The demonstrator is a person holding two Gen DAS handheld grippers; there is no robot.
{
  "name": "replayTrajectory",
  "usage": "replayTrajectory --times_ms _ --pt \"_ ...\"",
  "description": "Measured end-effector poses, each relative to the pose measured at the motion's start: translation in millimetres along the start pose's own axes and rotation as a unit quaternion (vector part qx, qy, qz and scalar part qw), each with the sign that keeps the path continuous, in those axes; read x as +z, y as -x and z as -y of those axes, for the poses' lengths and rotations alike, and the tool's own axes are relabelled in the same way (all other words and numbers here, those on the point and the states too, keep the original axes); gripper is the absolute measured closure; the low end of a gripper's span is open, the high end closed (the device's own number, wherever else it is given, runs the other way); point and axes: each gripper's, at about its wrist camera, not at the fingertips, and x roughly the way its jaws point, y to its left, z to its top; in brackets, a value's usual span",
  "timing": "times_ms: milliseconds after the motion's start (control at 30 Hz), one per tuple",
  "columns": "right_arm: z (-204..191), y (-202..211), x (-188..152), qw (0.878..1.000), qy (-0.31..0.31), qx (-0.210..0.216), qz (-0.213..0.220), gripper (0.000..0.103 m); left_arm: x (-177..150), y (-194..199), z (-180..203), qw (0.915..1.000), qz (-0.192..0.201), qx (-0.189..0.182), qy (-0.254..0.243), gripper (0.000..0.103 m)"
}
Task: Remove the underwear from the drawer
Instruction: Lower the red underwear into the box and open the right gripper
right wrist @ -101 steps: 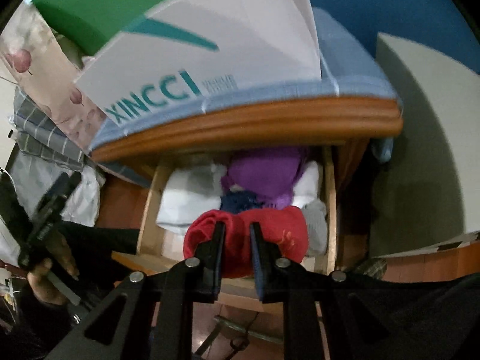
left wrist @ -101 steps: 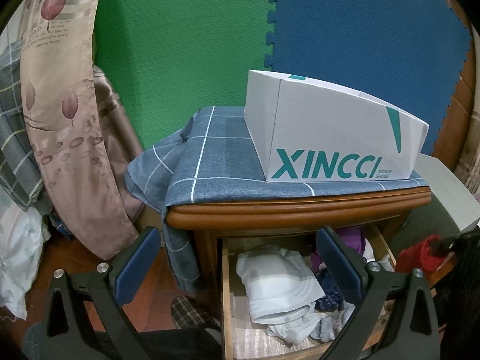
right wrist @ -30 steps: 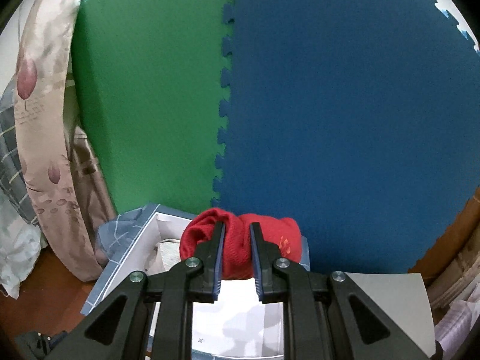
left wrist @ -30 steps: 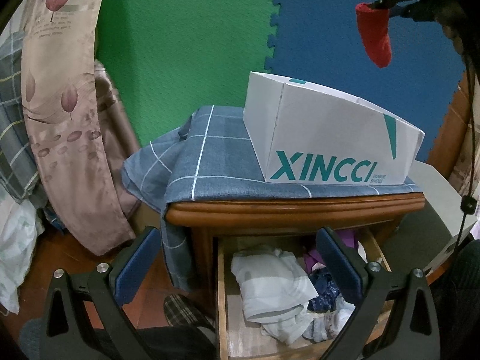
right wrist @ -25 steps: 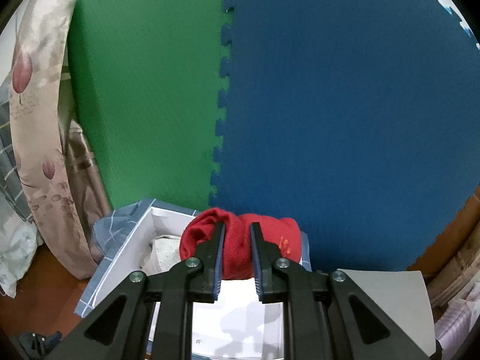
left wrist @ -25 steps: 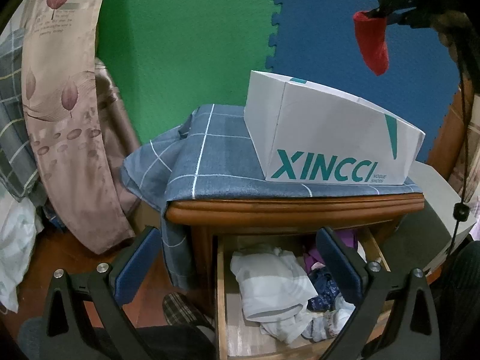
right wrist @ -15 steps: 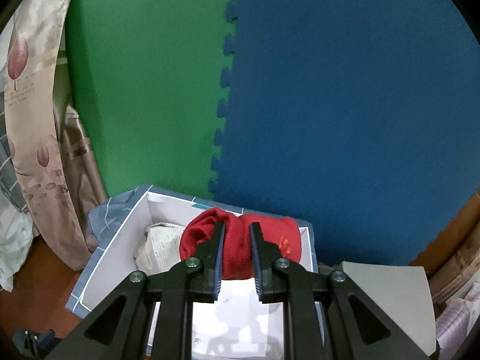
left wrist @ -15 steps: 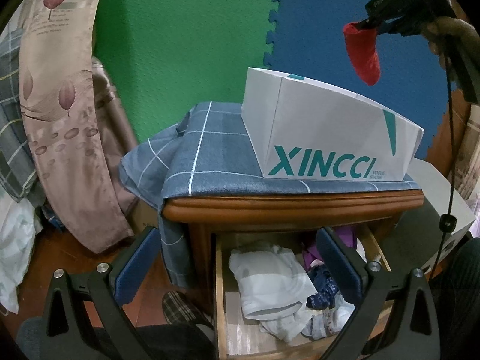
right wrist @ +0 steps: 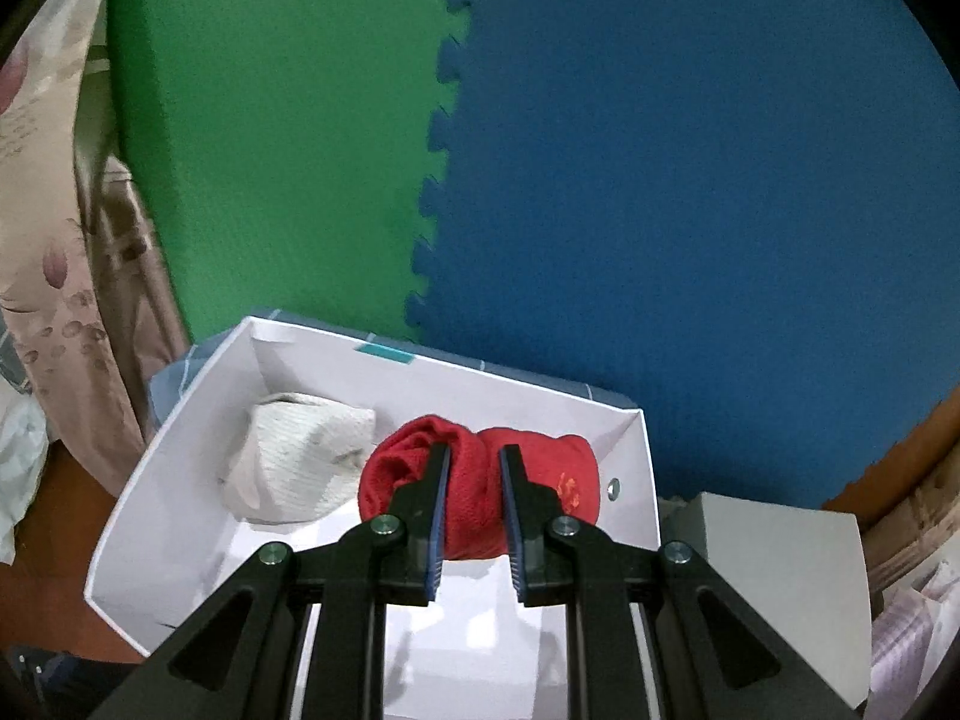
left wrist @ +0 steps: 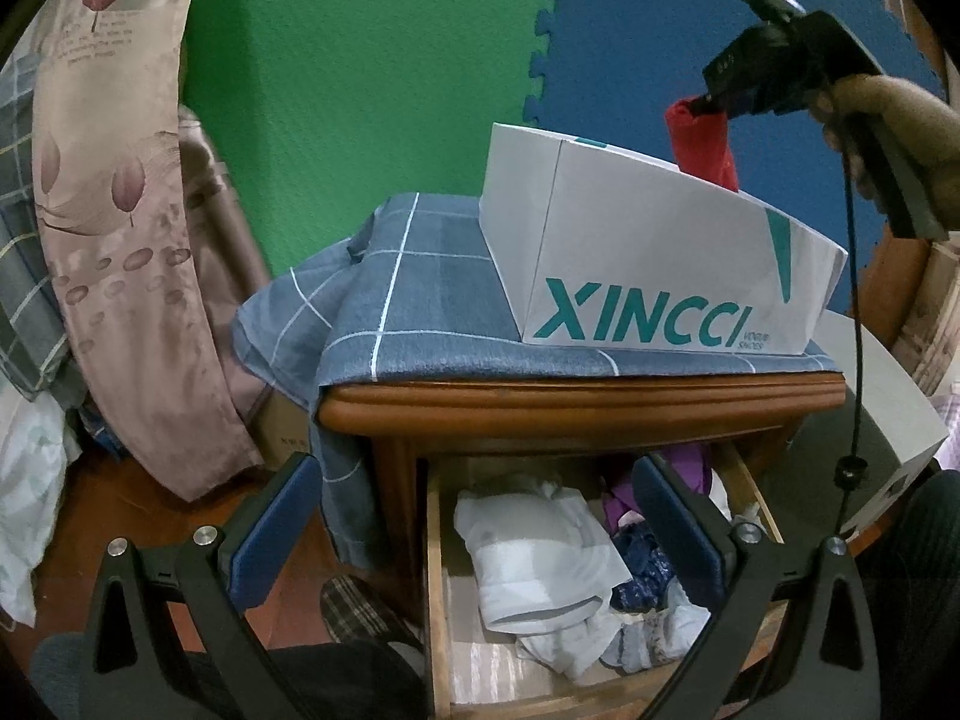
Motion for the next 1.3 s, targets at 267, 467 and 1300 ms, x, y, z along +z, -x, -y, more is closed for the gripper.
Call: replayTrajectory --times_ms 267,467,1300 --pt "12.1 -34.7 -7.3 1.0 0.004 -0.003 -0.029 0.087 -0.6 -2.2 -0.5 0.9999 -0.005 -0.009 0.004 0.001" --pt "10.2 -51.5 -12.2 0.999 0.021 -0.003 -0.044 0.087 -1.5 -4.4 -3.6 0.9999 -0.01 -0.012 0.008 0.001" --pt "16.9 -87.9 -26.8 0.995 0.012 0.0 -0.102 0.086 -1.9 -9.2 -3.0 0.9998 -0.018 -0.009 0.009 0.001"
